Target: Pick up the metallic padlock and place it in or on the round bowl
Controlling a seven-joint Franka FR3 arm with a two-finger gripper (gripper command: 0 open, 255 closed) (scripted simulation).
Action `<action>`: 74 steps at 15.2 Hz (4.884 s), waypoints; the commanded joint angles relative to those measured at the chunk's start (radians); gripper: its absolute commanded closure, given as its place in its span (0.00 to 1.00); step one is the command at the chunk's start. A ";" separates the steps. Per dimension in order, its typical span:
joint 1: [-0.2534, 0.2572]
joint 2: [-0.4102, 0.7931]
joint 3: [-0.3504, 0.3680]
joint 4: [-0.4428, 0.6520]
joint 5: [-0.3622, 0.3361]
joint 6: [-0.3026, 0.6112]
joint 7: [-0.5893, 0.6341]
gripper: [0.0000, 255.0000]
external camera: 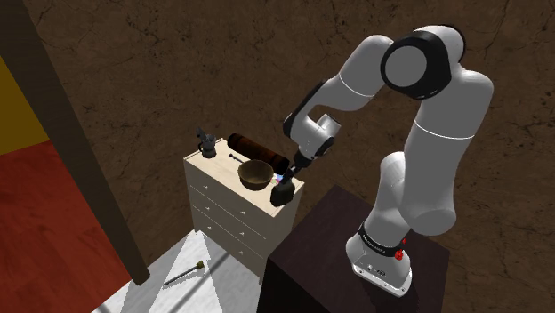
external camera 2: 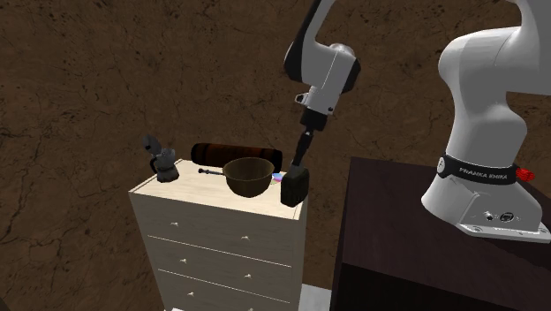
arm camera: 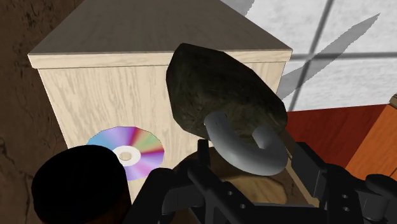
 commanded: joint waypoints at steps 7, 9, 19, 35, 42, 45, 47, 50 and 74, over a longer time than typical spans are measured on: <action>0.008 -0.215 -0.052 -0.083 -0.418 0.086 0.335 1.00; -0.031 -0.272 -0.034 -0.105 -0.563 0.095 0.451 1.00; -0.044 -0.306 -0.044 -0.135 -0.627 0.111 0.459 0.00; -0.003 0.325 0.015 0.053 0.446 -0.167 -0.508 0.00; -0.003 0.325 0.015 0.053 0.445 -0.167 -0.508 0.00; -0.003 0.325 0.015 0.053 0.445 -0.166 -0.508 1.00; -0.002 0.325 0.015 0.053 0.446 -0.166 -0.508 1.00; -0.003 0.327 0.017 0.054 0.448 -0.167 -0.508 1.00; -0.050 -0.331 -0.075 -0.194 -0.678 0.163 0.357 1.00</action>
